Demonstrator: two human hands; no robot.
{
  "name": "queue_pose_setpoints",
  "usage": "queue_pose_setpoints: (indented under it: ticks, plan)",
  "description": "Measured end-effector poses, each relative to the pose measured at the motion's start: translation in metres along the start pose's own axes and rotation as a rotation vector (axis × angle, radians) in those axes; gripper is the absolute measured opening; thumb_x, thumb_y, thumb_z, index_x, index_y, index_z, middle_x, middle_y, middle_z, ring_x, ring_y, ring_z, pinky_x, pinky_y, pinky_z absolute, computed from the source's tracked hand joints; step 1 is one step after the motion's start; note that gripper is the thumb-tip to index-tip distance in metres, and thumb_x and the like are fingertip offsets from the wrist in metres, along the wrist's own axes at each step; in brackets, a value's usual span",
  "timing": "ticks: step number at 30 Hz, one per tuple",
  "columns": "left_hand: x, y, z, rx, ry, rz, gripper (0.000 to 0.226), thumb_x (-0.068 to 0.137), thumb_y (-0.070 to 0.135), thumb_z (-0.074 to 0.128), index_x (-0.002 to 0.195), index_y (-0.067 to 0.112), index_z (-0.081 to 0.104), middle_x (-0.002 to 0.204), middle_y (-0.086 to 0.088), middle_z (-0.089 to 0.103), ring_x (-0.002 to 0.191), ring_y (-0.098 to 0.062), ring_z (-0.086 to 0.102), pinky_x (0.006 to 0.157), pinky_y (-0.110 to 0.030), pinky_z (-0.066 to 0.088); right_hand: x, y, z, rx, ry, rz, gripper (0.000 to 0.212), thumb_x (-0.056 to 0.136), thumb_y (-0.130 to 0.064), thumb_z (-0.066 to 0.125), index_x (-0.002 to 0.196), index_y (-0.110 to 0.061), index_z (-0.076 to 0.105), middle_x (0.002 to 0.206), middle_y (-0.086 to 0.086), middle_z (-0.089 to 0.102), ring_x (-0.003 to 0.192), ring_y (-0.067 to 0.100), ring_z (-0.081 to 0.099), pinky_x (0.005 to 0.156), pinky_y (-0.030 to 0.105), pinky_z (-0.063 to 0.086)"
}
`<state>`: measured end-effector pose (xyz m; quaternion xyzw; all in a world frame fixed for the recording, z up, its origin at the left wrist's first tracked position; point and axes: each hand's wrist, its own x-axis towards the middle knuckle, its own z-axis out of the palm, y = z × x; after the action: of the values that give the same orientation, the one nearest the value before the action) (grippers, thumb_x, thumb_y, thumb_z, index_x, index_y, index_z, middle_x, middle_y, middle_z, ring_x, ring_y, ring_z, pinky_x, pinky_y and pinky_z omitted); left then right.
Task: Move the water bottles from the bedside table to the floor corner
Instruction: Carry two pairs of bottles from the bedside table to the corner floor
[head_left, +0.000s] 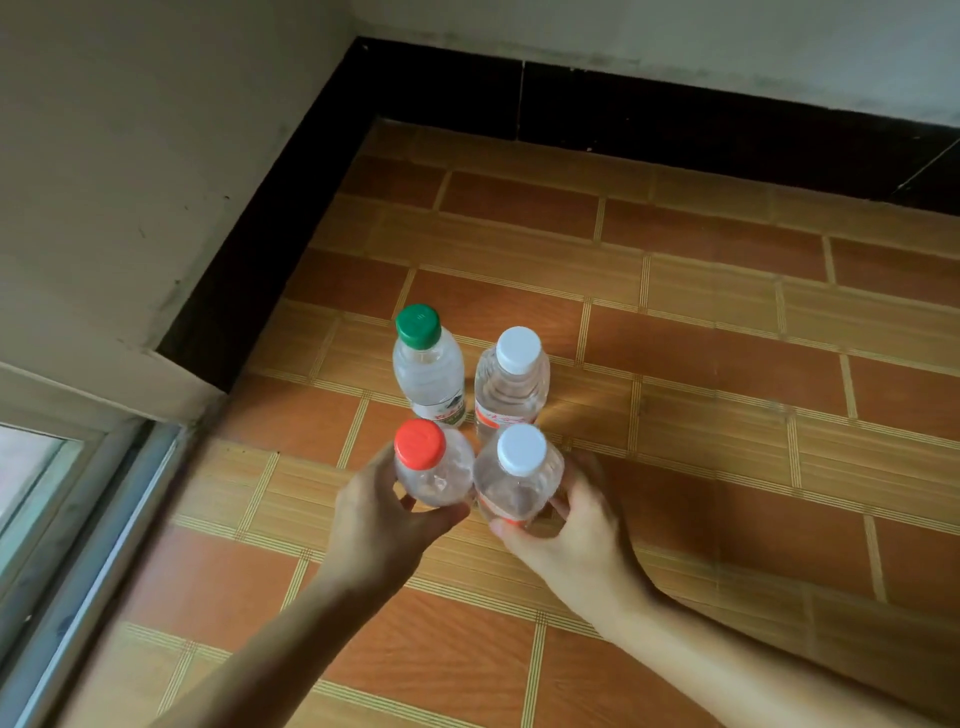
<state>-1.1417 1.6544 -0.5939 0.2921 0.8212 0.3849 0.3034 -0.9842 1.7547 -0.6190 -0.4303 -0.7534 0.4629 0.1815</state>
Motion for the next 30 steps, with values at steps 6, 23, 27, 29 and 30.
queue_pose_setpoints:
  ticks: [6, 23, 27, 29, 30]
  plan:
    - [0.0, -0.005, 0.006, -0.043, -0.022, 0.04, 0.064, 0.057, 0.017, 0.092, 0.111, 0.026, 0.059, 0.097, 0.019, 0.07, 0.095, 0.004, 0.063, 0.083, -0.014, 0.053, -0.008, 0.004, -0.008, -0.069, -0.11, 0.116, 0.089, 0.057, -0.026, 0.092, 0.136, -0.017, 0.051, 0.131, -0.005, 0.059, 0.12, 0.009, 0.058, 0.099, 0.022, 0.049]
    - [-0.032, 0.145, -0.123, 0.491, -0.2, 0.058, 0.061, 0.07, 0.016, 0.083, 0.126, 0.019, 0.059, 0.122, -0.001, 0.065, 0.108, -0.016, 0.061, 0.087, -0.027, 0.051, 0.004, -0.164, -0.134, -0.346, -0.506, 0.128, 0.067, 0.068, -0.029, 0.086, 0.127, -0.019, 0.056, 0.112, -0.004, 0.055, 0.106, 0.011, 0.054, 0.096, 0.028, 0.048]
    - [-0.053, 0.252, -0.182, 0.573, -0.227, 0.107, 0.055, 0.073, 0.015, 0.08, 0.125, 0.015, 0.061, 0.123, -0.006, 0.066, 0.11, -0.018, 0.063, 0.092, -0.029, 0.053, -0.004, -0.266, -0.206, -0.384, -0.534, 0.073, 0.061, 0.071, -0.033, 0.08, 0.127, -0.025, 0.056, 0.115, -0.01, 0.054, 0.113, 0.011, 0.055, 0.1, 0.032, 0.049]
    - [-0.066, 0.313, -0.213, 0.589, -0.238, 0.145, 0.055, 0.073, 0.014, 0.079, 0.125, 0.015, 0.062, 0.123, -0.006, 0.067, 0.111, -0.018, 0.064, 0.093, -0.026, 0.052, -0.009, -0.324, -0.249, -0.406, -0.534, 0.046, 0.061, 0.072, -0.035, 0.078, 0.128, -0.031, 0.054, 0.125, -0.007, 0.055, 0.117, 0.011, 0.054, 0.101, 0.034, 0.05]
    - [-0.074, 0.346, -0.229, 0.597, -0.241, 0.171, 0.055, 0.073, 0.015, 0.08, 0.125, 0.015, 0.062, 0.122, -0.005, 0.068, 0.109, -0.016, 0.065, 0.091, -0.022, 0.052, -0.012, -0.355, -0.271, -0.416, -0.532, 0.029, 0.063, 0.072, -0.037, 0.077, 0.13, -0.033, 0.052, 0.129, -0.007, 0.054, 0.12, 0.011, 0.054, 0.102, 0.034, 0.05]
